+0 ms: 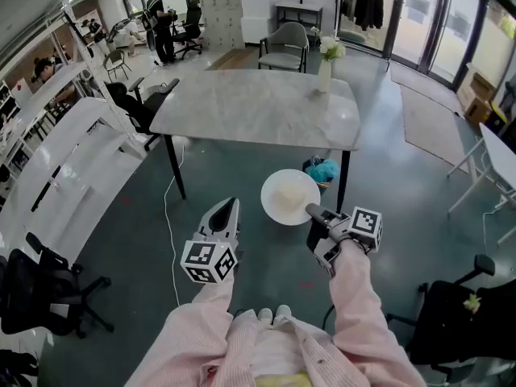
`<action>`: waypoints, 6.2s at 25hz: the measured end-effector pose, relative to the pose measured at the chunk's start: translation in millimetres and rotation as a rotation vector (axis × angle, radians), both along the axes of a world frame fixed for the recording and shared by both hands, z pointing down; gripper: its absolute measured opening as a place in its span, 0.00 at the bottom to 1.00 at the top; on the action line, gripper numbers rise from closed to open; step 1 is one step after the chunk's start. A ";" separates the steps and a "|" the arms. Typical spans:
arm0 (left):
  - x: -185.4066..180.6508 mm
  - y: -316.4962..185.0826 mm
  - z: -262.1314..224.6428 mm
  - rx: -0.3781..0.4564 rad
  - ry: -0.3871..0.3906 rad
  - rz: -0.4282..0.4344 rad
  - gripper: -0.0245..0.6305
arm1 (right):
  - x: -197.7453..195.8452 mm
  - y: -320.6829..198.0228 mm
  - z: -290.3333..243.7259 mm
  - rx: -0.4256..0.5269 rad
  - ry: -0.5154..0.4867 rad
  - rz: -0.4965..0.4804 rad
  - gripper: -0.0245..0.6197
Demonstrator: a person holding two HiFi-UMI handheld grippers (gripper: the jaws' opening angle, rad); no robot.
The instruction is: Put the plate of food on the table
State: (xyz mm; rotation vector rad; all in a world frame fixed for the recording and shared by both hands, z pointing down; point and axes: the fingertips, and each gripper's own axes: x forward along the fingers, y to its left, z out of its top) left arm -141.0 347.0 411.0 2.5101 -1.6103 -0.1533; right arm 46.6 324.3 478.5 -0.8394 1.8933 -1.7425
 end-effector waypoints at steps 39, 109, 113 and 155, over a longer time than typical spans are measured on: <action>35.3 -222.1 16.6 -0.052 0.050 -0.001 0.04 | 26.3 -212.2 10.3 0.008 -0.057 -0.021 0.07; 36.9 -695.5 198.9 -0.570 0.112 0.001 0.04 | 10.0 -696.1 164.8 -0.230 0.061 0.014 0.07; 40.6 -699.9 217.0 -0.627 0.120 0.014 0.04 | 7.7 -700.2 176.9 -0.256 0.081 0.013 0.07; 62.0 -711.8 243.2 -0.709 0.142 0.053 0.04 | 7.4 -712.9 209.6 -0.222 0.708 -0.094 0.15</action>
